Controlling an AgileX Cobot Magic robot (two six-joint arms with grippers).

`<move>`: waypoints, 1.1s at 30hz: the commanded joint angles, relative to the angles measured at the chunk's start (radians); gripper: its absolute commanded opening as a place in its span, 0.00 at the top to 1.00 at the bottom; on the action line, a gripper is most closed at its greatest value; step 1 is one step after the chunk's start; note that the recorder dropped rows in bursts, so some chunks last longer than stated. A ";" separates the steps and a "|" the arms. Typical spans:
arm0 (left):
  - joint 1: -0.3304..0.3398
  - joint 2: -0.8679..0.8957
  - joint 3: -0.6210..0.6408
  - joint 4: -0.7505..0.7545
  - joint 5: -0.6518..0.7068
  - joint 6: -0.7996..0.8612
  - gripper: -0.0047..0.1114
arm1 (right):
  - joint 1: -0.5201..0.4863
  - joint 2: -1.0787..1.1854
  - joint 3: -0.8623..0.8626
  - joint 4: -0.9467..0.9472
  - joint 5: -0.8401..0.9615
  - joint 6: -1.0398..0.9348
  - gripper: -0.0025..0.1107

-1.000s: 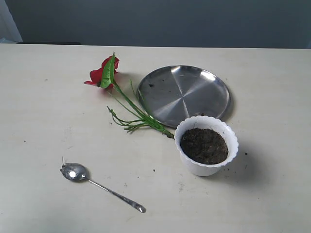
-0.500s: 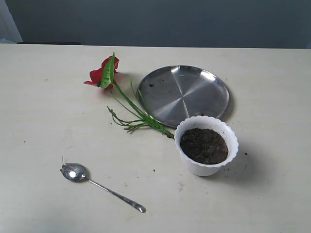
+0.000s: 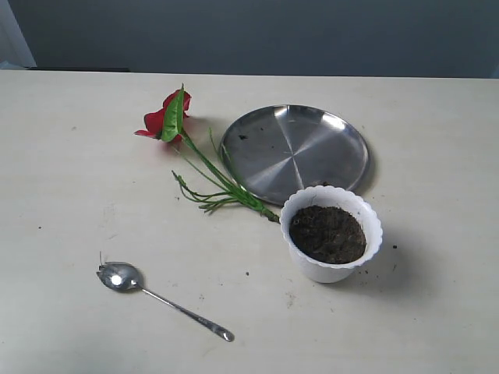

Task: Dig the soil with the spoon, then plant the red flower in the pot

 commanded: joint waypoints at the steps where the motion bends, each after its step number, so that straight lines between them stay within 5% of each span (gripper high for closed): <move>1: -0.005 -0.005 -0.004 0.000 -0.001 -0.004 0.96 | 0.002 0.002 -0.007 -0.062 -0.015 0.164 0.17; 5: -0.005 -0.005 -0.004 0.000 -0.001 -0.004 0.96 | 0.002 0.002 -0.007 -0.112 -0.015 0.206 0.27; 7: -0.005 -0.005 -0.004 0.000 -0.001 -0.004 0.96 | 0.002 0.002 -0.007 -0.155 -0.015 0.211 0.51; 9: -0.005 -0.005 -0.004 0.000 -0.001 -0.004 0.96 | 0.002 0.002 -0.007 -0.215 0.111 0.281 0.97; 14: -0.005 -0.005 -0.004 0.000 -0.002 -0.004 0.96 | 0.002 0.005 -0.007 -0.216 0.480 0.319 0.96; 26: -0.206 -0.005 -0.004 -0.122 0.005 -0.004 0.96 | 0.002 0.140 -0.026 -0.380 0.548 0.333 0.97; 33: -0.238 -0.005 -0.004 -0.319 -0.007 -0.004 0.96 | 0.002 0.319 -0.309 -0.628 0.591 0.498 0.98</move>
